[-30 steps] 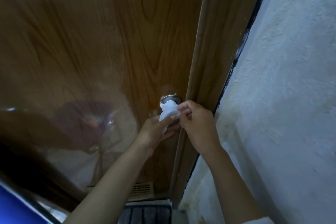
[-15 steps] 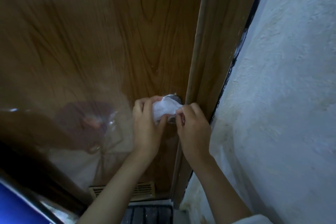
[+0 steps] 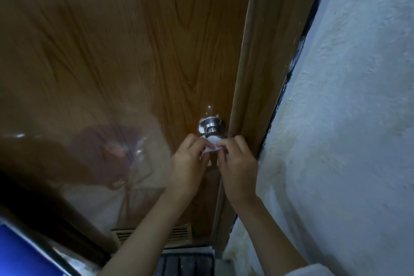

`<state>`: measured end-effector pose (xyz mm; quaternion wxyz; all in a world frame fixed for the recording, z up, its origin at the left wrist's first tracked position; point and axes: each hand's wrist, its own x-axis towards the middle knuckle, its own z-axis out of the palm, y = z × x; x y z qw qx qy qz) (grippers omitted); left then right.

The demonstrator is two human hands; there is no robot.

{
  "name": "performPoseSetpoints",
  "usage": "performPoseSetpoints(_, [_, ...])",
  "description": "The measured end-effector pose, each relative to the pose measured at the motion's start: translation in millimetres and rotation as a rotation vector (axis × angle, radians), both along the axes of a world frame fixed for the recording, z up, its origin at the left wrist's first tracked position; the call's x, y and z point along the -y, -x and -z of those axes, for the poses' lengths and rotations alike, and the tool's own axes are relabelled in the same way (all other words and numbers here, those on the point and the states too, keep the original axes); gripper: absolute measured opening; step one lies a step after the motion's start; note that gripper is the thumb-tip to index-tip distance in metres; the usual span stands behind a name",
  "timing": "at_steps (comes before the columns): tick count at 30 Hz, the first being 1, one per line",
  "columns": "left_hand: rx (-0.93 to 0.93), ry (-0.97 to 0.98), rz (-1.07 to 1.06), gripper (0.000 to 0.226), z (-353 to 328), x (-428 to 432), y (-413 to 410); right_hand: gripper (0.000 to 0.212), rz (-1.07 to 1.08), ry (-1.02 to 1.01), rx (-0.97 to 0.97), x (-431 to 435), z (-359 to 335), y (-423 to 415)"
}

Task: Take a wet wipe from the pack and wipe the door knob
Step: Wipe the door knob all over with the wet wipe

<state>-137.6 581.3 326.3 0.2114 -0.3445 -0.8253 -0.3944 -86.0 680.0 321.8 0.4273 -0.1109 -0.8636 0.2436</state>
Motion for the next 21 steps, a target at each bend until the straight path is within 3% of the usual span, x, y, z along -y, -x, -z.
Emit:
performPoseSetpoints(3, [0.112, -0.061, 0.005, 0.021, 19.4, 0.2, 1.8, 0.011, -0.001, 0.122, 0.018, 3.0, 16.6, 1.0])
performPoseSetpoints(10, [0.166, -0.258, 0.045, 0.019, 22.3, -2.3, -1.1, 0.014, 0.005, 0.258, -0.095, -0.2, 19.0, 2.5])
performPoseSetpoints(14, [0.133, -0.289, 0.011, 0.029, 15.5, -3.7, 3.0, 0.026, -0.058, 0.196, -0.200, 2.2, 17.2, 5.4])
performPoseSetpoints(21, [0.276, -0.290, 0.041, 0.040, 38.6, 3.8, -6.0, 0.040, -0.157, -0.046, -0.068, 14.2, 59.2, 0.9])
